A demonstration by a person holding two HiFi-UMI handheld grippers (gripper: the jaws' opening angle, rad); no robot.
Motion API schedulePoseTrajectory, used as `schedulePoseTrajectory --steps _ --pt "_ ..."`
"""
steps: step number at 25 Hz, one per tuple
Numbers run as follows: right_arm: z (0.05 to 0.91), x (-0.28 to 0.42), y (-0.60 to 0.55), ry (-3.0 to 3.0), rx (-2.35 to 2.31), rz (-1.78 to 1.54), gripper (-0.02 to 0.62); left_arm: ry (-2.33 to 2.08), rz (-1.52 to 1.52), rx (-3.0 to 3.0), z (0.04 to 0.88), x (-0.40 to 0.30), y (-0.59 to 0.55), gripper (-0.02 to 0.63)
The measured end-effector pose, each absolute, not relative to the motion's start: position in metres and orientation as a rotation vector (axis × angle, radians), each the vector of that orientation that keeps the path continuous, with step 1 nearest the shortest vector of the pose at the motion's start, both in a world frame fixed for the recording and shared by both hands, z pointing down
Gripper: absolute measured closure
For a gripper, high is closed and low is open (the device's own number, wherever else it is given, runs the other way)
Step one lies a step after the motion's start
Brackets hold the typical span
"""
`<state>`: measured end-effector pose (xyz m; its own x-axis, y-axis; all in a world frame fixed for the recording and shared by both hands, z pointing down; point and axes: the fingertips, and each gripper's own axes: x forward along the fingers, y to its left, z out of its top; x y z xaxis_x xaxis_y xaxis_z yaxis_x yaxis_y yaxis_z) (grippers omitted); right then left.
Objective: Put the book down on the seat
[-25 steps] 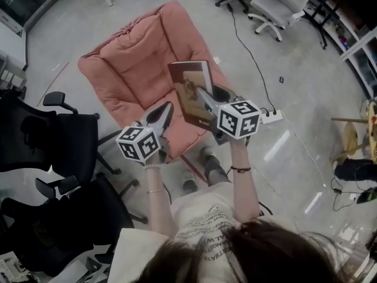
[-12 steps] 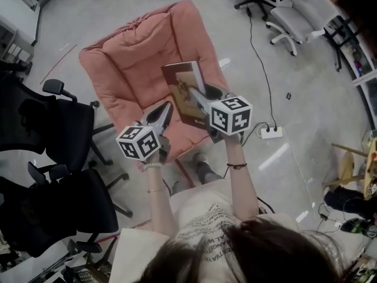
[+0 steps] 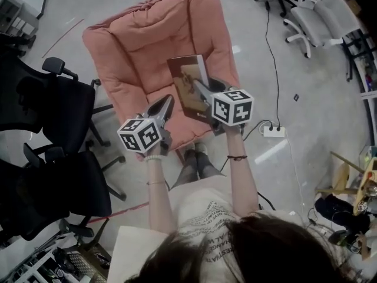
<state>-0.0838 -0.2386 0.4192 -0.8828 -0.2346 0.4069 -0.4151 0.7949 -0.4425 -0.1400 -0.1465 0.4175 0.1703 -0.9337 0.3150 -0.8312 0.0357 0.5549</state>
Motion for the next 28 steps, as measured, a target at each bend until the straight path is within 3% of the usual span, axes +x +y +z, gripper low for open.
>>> schedulePoseTrajectory --steps 19,28 --pt "0.506 -0.171 -0.261 -2.573 0.339 0.774 0.445 -1.557 -0.223 1.758 0.502 -0.191 -0.167 0.606" --pt "0.612 -0.18 -0.298 -2.505 0.35 0.837 0.445 -1.5 -0.268 1.702 0.595 -0.197 -0.198 0.606"
